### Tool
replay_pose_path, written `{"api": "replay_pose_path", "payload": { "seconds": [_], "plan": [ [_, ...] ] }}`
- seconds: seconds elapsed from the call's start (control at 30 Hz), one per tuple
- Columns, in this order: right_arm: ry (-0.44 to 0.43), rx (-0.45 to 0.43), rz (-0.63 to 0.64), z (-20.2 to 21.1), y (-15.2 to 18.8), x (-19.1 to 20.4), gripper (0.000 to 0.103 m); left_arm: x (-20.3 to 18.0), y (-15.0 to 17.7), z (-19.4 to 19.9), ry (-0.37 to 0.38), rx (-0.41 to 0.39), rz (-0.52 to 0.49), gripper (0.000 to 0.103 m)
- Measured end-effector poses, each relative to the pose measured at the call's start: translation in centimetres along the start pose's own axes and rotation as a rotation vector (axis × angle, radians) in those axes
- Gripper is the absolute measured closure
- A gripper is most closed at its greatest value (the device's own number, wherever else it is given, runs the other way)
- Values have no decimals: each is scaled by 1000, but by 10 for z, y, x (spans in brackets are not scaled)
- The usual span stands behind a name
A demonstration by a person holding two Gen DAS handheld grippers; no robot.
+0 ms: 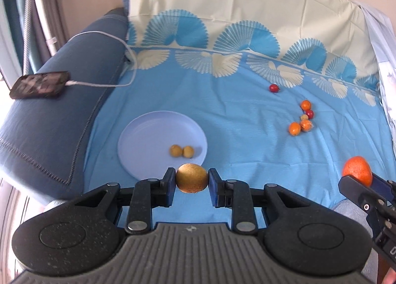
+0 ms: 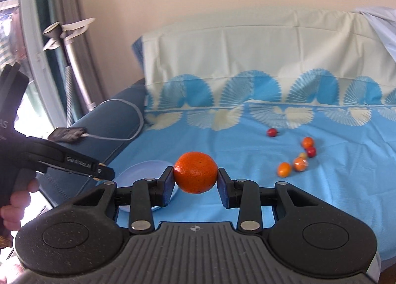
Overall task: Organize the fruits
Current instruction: 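Carry the fruit and tangerine to the plate and open both tools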
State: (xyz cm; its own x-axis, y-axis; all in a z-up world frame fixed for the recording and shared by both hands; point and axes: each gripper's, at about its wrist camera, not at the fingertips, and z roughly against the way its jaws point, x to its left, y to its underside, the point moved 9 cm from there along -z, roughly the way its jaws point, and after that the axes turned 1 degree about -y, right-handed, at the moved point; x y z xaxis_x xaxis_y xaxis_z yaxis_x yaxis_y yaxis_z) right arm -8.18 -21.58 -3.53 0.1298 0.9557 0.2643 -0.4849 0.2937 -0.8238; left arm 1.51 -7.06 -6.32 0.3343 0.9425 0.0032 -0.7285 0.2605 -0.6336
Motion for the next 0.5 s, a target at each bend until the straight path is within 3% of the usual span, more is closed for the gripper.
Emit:
{"api": "replay_pose_path", "payload": {
  "seconds": [0.23,0.5],
  "plan": [
    [-40,-8,107,29,14,48,64,27,38,27,-34,4,29,72],
    [-67,1,210,38,14,76,64,46,41,48,-25,-47,106,72]
  ]
}}
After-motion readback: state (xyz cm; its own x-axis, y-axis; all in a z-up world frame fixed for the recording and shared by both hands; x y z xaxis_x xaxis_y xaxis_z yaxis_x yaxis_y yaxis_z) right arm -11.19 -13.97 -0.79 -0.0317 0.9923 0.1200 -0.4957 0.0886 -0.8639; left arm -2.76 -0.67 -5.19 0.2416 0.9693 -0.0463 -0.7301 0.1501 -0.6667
